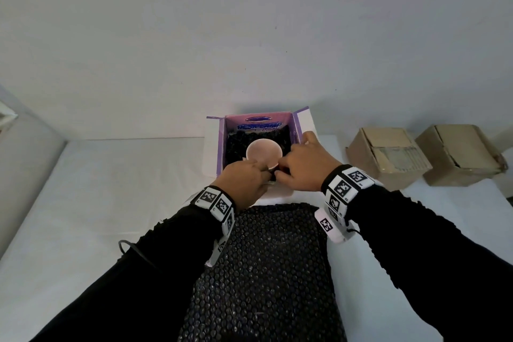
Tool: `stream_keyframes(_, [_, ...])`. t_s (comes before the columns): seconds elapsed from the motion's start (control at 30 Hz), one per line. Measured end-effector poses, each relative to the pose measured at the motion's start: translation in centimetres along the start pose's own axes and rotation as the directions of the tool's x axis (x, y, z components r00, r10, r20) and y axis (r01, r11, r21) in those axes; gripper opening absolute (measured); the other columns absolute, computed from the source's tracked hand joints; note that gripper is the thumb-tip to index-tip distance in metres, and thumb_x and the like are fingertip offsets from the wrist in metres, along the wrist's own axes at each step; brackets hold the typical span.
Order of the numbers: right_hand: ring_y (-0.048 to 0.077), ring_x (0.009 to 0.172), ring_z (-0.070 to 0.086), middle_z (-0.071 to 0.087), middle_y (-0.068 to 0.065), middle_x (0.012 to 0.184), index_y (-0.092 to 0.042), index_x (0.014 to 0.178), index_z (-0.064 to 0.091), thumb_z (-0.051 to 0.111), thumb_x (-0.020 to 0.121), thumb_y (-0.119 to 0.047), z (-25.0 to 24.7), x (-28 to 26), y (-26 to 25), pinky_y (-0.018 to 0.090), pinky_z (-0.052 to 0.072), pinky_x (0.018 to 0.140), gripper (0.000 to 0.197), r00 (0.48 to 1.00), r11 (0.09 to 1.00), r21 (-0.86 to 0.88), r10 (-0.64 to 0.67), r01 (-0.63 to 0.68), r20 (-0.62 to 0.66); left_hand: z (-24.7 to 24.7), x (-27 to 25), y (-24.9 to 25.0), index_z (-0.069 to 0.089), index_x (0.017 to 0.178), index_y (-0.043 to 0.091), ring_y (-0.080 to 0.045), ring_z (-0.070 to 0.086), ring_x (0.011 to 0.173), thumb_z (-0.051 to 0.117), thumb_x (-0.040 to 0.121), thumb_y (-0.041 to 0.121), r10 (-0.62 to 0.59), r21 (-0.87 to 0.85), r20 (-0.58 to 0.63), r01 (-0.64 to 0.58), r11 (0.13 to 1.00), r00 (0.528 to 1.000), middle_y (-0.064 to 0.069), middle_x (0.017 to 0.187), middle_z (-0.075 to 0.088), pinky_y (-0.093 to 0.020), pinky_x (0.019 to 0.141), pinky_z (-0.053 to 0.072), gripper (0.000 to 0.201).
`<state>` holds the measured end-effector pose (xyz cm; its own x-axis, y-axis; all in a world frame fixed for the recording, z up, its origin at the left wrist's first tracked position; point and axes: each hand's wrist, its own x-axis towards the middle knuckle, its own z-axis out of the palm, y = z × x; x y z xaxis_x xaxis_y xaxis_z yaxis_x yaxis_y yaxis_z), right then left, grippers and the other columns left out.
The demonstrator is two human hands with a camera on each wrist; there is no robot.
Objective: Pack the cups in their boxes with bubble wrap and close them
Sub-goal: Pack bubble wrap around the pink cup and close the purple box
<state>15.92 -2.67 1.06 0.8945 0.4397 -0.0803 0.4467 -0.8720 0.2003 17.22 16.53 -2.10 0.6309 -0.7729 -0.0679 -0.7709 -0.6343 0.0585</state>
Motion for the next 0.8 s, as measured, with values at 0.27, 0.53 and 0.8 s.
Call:
stream_keyframes(0.27, [0.021,0.121,0.036,0.060,-0.004,0.108,-0.026,0.102,0.069,0.032,0.090,-0.069,0.2,-2.0,-0.1,0.051,0.007,0.105,0.058,0.995,0.999,0.043,0.005,-0.010,0.099,0.5,-0.8,-0.4,0.068,0.109,0.020,-0.027,0.060,0.098,0.056,0.091,0.030,-0.040,0.127,0.006,0.039,0.991,0.999,-0.001,0.105,0.065,-0.038,0.076,0.043,0.024])
stream_keyframes(0.53, [0.023,0.129,0.032,0.068,-0.004,0.093,-0.025,0.114,0.059,0.038,0.094,-0.052,-0.4,-2.9,-2.1,0.054,-0.014,0.107,0.040,0.992,0.989,0.081,0.119,-0.122,0.041,0.4,-2.6,0.8,0.046,0.136,0.028,-0.026,0.059,0.103,0.054,0.091,0.032,-0.132,0.156,-0.046,0.138,0.978,0.990,-0.001,0.110,0.068,-0.037,0.087,0.035,0.046])
stream_keyframes(0.8, [0.021,0.101,0.052,0.059,-0.006,0.101,-0.024,0.097,0.057,0.054,0.085,-0.030,1.9,-8.4,-6.5,0.039,0.031,0.091,0.014,0.905,0.957,0.287,0.092,0.035,-0.415,1.6,-7.7,2.3,0.068,0.106,0.023,-0.029,0.054,0.119,0.067,0.077,0.030,-0.078,-0.068,-0.327,0.059,0.996,0.942,-0.005,0.129,0.061,-0.043,0.098,0.042,0.030])
